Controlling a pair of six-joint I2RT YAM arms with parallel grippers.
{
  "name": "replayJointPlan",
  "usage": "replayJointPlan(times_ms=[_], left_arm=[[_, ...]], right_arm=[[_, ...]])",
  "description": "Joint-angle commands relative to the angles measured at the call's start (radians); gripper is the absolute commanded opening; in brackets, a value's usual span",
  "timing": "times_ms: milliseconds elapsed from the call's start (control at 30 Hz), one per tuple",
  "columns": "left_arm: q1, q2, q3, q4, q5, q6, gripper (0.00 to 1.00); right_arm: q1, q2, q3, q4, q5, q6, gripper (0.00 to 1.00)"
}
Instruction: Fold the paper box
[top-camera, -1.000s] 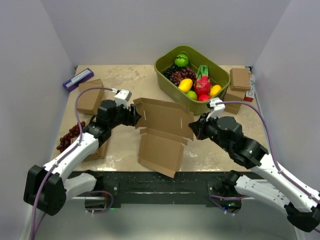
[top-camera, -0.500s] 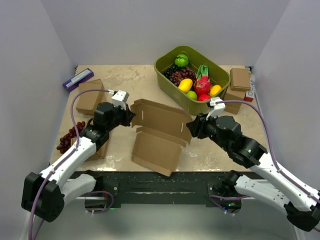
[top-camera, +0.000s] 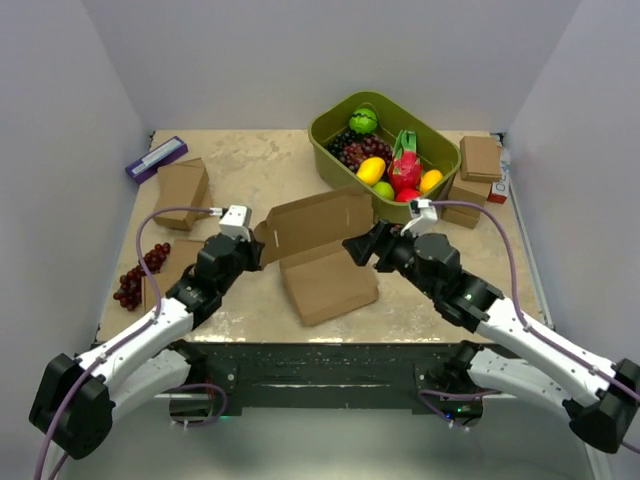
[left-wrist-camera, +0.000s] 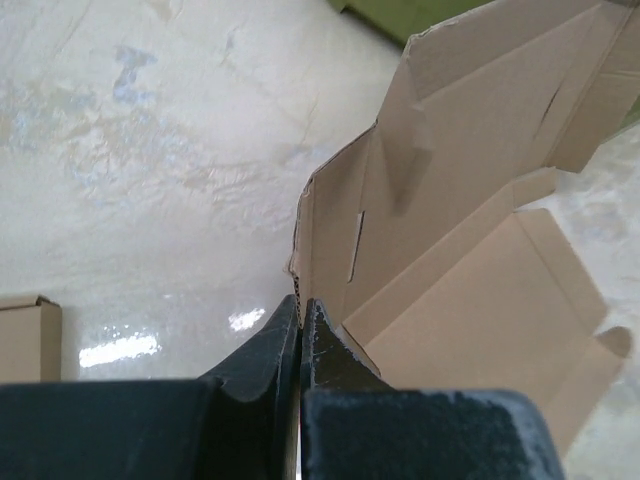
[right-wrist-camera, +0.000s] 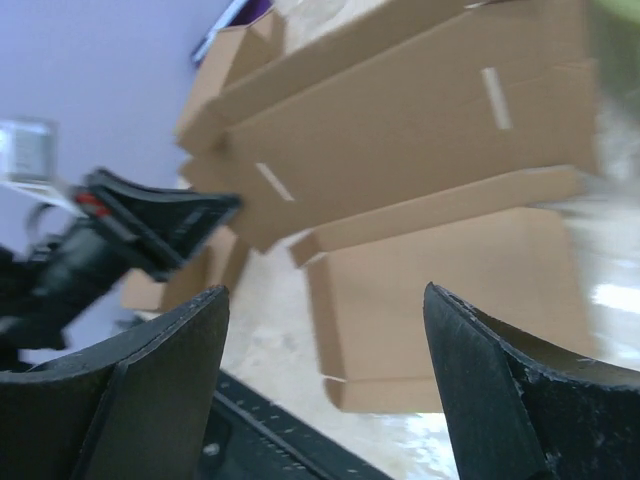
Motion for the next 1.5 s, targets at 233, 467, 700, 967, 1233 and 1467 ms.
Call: replayJointPlan(times_ms=[233, 467, 700, 967, 1233, 1467], left_arm=[[-0.045, -0.002, -0.278, 0.531, 0.001, 0.148, 0.00], [-0.077, -0.001, -0.345, 0.642, 0.022, 0.215, 0.00], [-0.118, 0.004, -0.375, 0.686, -0.022, 0.248, 0.00], [-0.158, 0.013, -0.395, 0.732, -0.048, 0.284, 0.00], [-0.192, 0.033, -0.404, 0.761, -0.077, 0.301, 0.00], [-0.194, 0.053, -0.391, 0.738, -0.102, 0.278, 0.00]], right_arm=[[0.003, 0.300, -0.066, 0.481, -0.094, 0.328, 0.88], [0.003, 0.345, -0.085, 0.539, 0.028, 0.472, 0.89], [0.003, 0.371, -0.115, 0.542, 0.127, 0.606, 0.88], [0.003, 0.408, -0.143, 0.558, 0.198, 0.681, 0.86], [0.004, 0.472, -0.139, 0.565, 0.233, 0.699, 0.85], [0.004, 0.505, -0.158, 0.588, 0.224, 0.699, 0.69]])
